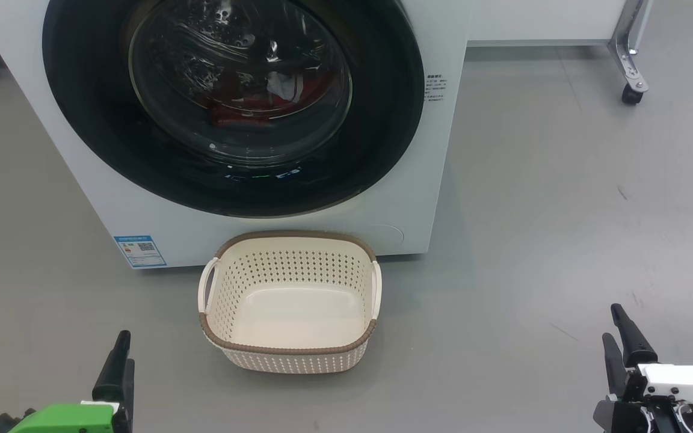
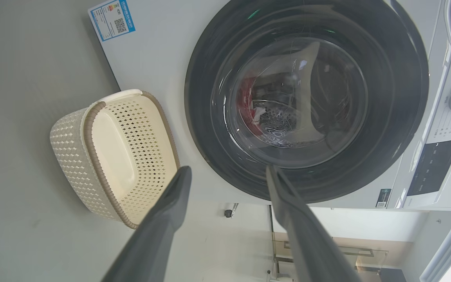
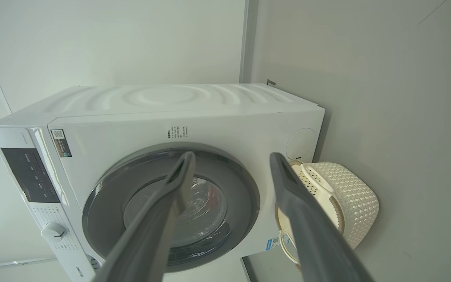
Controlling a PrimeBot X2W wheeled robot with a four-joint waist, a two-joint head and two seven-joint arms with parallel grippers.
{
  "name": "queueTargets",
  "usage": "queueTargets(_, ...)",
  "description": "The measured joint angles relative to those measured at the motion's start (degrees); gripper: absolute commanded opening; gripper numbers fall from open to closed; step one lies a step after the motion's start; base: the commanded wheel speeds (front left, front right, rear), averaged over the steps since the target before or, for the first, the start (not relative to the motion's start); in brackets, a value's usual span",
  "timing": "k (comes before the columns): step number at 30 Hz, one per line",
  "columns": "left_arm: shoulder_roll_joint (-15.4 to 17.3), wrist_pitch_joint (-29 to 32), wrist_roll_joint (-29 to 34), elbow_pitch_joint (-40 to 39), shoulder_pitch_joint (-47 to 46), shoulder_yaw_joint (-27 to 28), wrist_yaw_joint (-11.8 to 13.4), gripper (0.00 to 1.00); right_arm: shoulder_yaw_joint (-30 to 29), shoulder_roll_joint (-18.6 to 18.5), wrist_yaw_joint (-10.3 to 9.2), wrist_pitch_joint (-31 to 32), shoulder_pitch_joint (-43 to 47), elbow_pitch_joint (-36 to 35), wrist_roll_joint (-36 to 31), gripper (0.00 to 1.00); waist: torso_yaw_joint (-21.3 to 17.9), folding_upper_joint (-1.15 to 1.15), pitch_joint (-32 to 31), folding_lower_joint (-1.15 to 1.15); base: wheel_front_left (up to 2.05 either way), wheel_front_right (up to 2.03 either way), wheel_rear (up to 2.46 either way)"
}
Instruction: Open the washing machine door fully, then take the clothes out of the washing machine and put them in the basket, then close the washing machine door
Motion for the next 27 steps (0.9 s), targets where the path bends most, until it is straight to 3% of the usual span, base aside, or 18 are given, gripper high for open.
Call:
queueTargets(21,0.2,-4.0,2.0,-2.2,-1.4,-3.3,0.0,1.00,-0.1,-1.7,0.00,-3.5,0.0,-2.1,-4.8,1.00,0.1,0.00,-0.2,0.00,0.00,0.00,0.00)
queueTargets(27,0.9,-5.5,5.1,-2.9,-2.2,-4.8,0.0,1.00,0.7,-3.1,0.01,-4.9,0.0,-2.7,-8.2,1.00,0.1,0.00,-0.2,0.00,0.00,0.00,0.00)
